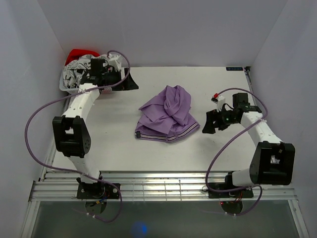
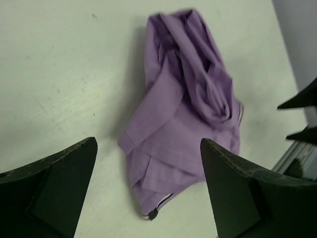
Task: Fold and stack the trousers
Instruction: Move the trousers to the center of the board, then flatten the trousers out
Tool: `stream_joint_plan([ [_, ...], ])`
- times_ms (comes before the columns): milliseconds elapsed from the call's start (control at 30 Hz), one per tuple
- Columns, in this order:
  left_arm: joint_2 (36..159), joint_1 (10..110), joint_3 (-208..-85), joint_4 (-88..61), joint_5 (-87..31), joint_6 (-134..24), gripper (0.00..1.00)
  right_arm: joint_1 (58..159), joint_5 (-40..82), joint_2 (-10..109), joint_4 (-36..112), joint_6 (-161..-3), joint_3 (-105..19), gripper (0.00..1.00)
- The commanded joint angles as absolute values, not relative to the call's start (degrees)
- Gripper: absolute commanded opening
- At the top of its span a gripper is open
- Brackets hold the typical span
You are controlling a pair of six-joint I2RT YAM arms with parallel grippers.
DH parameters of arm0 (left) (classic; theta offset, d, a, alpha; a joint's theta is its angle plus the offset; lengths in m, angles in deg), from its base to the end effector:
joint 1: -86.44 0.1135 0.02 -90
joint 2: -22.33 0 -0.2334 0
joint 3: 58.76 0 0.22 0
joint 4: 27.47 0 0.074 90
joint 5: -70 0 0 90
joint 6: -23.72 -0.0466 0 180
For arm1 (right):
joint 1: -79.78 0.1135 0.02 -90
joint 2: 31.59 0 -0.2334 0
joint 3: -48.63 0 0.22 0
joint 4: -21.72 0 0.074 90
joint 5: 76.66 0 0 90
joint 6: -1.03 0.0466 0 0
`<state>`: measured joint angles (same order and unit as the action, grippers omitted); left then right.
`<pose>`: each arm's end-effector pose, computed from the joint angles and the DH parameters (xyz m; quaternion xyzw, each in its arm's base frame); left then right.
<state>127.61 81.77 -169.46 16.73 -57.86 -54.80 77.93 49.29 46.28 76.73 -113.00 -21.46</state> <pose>0.3833 -0.0600 0.2900 0.0893 0.8598 -0.3471 0.3637 0.2408 0.0196 0.2125 -0.2491 0.8933 0.2422 0.2852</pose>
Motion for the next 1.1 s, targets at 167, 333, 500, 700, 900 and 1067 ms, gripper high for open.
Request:
stream_joint_plan([
  [167,113.1,80.6,-142.8,27.5,-62.6,-81.8,0.94,82.5,46.6,54.6,63.8,-105.6,-21.7,0.86],
  [333,111.3,80.7,-135.3,26.5,-63.7,-83.8,0.91,82.9,46.7,60.9,58.7,-101.8,-22.6,0.82],
  [500,112.0,80.7,-130.0,20.5,-63.9,-81.0,0.90,84.3,47.4,66.5,57.2,-100.6,-24.2,0.80],
  [700,113.7,80.6,-127.2,11.2,-67.2,-74.8,0.90,84.7,49.5,71.1,56.7,-100.6,-25.2,0.69],
  [900,117.2,78.6,-125.9,6.0,-66.1,-71.7,0.80,84.6,54.7,70.6,57.8,-101.1,-24.6,0.40],
  [1067,117.3,77.4,-125.7,6.6,-67.1,-71.1,0.51,84.5,59.0,62.7,59.0,-100.9,-24.0,0.08],
])
